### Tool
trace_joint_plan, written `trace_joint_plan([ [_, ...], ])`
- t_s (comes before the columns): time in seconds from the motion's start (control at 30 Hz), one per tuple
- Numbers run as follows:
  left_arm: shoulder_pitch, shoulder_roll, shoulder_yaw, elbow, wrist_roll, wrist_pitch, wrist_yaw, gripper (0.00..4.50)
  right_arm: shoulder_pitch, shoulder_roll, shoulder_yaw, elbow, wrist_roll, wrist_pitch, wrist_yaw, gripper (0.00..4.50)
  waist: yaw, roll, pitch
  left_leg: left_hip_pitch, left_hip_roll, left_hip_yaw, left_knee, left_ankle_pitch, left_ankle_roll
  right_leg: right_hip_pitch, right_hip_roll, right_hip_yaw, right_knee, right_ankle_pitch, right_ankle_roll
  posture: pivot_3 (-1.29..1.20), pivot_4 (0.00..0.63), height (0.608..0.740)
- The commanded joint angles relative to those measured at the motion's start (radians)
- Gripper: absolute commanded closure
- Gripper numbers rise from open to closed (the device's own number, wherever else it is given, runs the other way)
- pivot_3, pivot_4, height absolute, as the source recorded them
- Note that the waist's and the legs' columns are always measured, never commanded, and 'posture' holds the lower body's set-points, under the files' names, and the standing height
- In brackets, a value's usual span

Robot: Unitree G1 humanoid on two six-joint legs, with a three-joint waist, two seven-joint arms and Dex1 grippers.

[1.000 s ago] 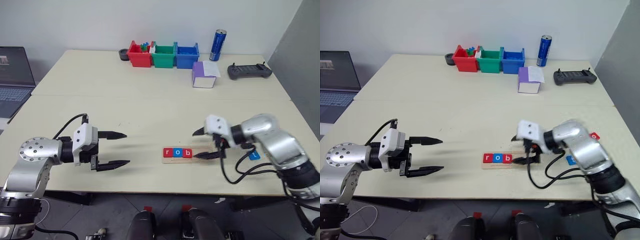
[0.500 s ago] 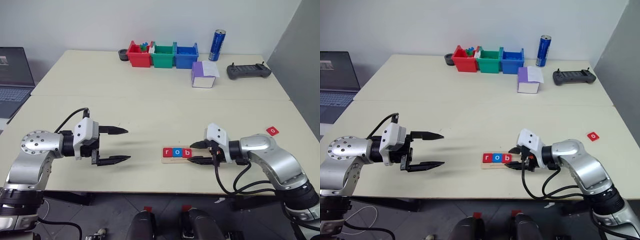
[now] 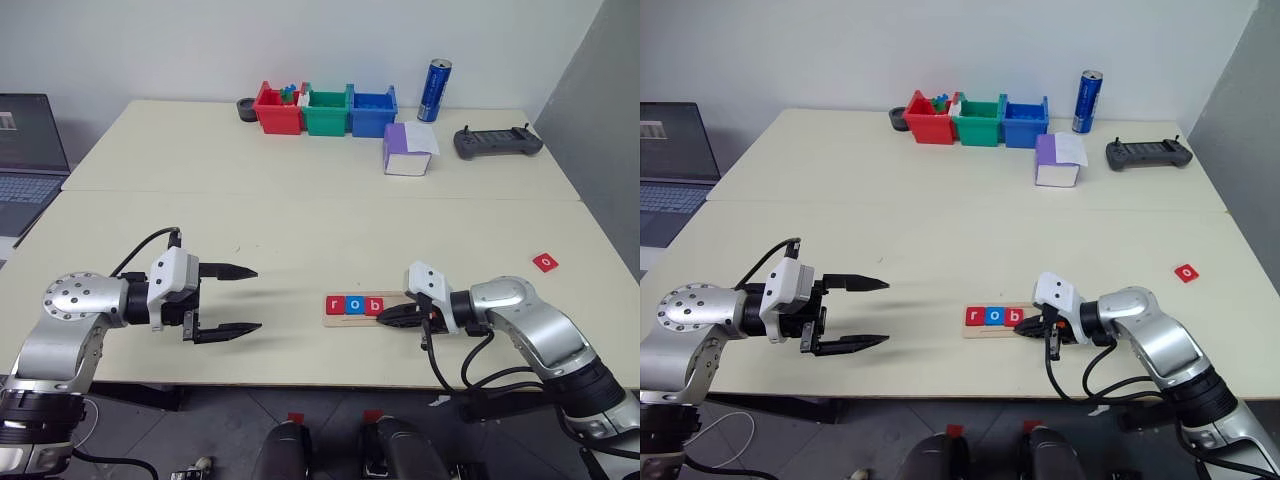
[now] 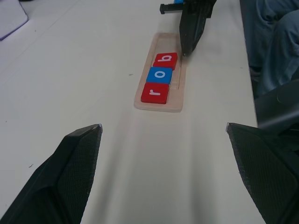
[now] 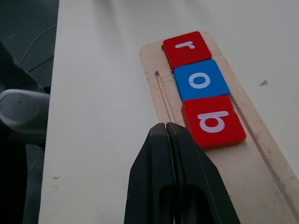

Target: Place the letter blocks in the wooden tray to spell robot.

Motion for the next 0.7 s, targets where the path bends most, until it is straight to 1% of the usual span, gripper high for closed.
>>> trace_joint_plan([
  [0.03, 0.014, 0.021, 0.039, -0.036, -0.021, 0.005, -0.001, 0.0, -0.032, 0.008, 0.007, 0.023, -0.024, -0.041, 0.005, 4.45, 0.0, 0.0, 0.0, 0.0, 0.0, 0.0, 0.0, 0.0, 0.0, 0.0, 0.0, 0.0, 0.0, 0.0, 0.0, 0.0, 0.15, 0.74],
  [0.3, 0.039, 0.021, 0.064, -0.055, -0.038, 0.008, 0.0, 0.0, -0.064, 0.045, 0.018, 0.087, -0.051, -0.062, 0.0, 4.45, 0.0, 0.0, 0.0, 0.0, 0.0, 0.0, 0.0, 0.0, 0.0, 0.0, 0.0, 0.0, 0.0, 0.0, 0.0, 0.0, 0.15, 0.74],
  [0.63, 0.027, 0.01, 0.059, -0.054, -0.037, 0.005, 0.005, 0.0, -0.068, 0.023, 0.013, 0.088, -0.057, -0.067, 0.017, 4.45, 0.0, 0.0, 0.0, 0.0, 0.0, 0.0, 0.0, 0.0, 0.0, 0.0, 0.0, 0.0, 0.0, 0.0, 0.0, 0.0, 0.15, 0.74],
  [0.7, 0.022, 0.006, 0.058, -0.053, -0.038, 0.003, 0.006, 0.0, -0.075, 0.016, -0.001, 0.072, -0.037, -0.048, 0.032, 4.45, 0.0, 0.0, 0.0, 0.0, 0.0, 0.0, 0.0, 0.0, 0.0, 0.0, 0.0, 0.0, 0.0, 0.0, 0.0, 0.0, 0.15, 0.74],
])
